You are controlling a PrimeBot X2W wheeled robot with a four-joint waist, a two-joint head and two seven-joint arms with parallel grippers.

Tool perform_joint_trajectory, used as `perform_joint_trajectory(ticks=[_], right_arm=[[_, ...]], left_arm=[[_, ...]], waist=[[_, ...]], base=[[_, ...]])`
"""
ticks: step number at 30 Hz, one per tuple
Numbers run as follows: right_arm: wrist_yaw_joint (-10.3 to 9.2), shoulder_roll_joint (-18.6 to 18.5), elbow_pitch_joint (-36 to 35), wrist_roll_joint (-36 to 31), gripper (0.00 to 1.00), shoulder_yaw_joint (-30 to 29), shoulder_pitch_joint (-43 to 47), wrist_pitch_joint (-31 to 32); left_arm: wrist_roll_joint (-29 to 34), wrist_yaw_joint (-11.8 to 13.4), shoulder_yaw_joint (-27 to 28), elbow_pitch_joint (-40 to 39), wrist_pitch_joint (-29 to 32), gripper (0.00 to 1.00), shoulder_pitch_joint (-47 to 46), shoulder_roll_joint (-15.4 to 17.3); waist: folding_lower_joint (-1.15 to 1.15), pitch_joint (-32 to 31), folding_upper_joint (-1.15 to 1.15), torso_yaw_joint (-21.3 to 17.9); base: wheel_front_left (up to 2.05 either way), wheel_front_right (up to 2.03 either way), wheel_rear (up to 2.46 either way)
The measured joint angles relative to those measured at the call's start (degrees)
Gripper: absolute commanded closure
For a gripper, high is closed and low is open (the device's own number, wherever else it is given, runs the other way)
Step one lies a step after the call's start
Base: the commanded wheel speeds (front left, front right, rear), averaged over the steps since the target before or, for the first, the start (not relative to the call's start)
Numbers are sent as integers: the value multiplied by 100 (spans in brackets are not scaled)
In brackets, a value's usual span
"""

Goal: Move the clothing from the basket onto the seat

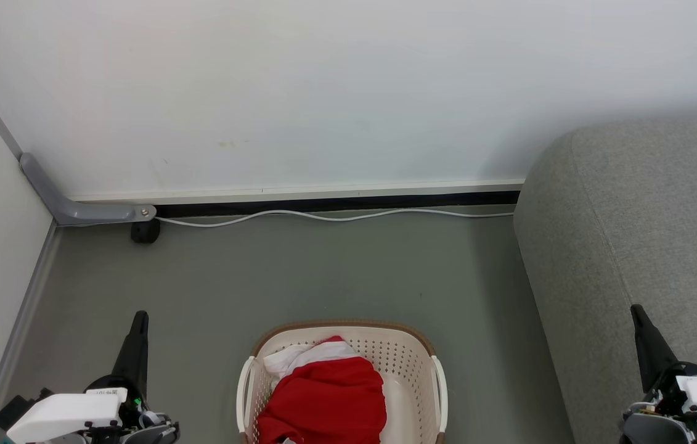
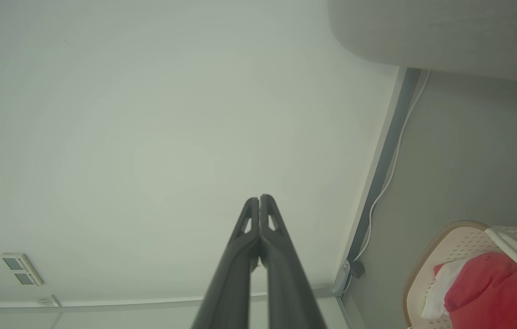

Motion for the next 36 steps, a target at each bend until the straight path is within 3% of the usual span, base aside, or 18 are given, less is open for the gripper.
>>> perform_joint_trajectory(ticks=[15,16,36], right_arm=[[1,20,76,-7,100,16,32,-2],[1,46,148,-8,0,27,78,-2],[-16,11,370,-135,0,310,81,-164]], left_arm=[[3,7,-4,82,-4,100,37,-30],[4,7,-9,156,-4,0,88,-64],[132,7,-200,428,-312,0,206,-87]], waist=[[0,0,0,0],[0,0,0,0],[2,-2,0,-17]], base=[[0,0,0],[0,0,0],[0,0,0]])
